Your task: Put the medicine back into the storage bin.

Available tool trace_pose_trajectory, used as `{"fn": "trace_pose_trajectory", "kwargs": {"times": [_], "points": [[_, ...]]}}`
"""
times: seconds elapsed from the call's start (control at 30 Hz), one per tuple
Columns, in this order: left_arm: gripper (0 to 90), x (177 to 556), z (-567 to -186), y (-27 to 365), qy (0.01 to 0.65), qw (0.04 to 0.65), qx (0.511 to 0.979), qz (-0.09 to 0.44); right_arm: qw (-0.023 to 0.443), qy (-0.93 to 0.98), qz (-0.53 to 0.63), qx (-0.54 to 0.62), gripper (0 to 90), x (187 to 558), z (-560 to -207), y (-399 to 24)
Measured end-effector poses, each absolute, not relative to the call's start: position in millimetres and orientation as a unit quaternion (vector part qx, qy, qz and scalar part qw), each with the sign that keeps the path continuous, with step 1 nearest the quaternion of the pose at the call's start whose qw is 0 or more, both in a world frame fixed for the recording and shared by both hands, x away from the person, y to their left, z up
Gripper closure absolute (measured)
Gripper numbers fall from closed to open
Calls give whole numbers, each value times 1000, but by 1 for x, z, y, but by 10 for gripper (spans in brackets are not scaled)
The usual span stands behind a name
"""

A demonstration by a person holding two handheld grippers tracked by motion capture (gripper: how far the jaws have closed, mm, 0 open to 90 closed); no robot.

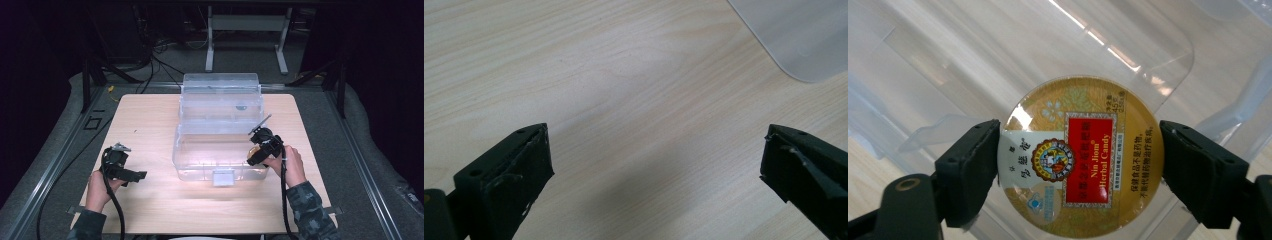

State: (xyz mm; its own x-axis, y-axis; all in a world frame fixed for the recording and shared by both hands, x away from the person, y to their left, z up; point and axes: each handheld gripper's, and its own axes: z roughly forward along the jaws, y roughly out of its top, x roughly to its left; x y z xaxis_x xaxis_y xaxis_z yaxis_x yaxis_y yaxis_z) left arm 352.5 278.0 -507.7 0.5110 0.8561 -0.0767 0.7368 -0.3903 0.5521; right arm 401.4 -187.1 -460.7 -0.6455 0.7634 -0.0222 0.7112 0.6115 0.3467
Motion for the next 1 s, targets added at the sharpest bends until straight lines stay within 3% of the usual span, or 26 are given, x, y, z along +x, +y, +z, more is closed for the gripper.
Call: {"fn": "trace_pose_trajectory", "kwargs": {"times": [0.13,1.0], "points": [[3,351,-505,277,483,277,822,115,87,891,170,413,114,400,-454,-188],[2,385,-469,251,444,296,839,109,110,867,268,406,122,367,-427,-207]]}}
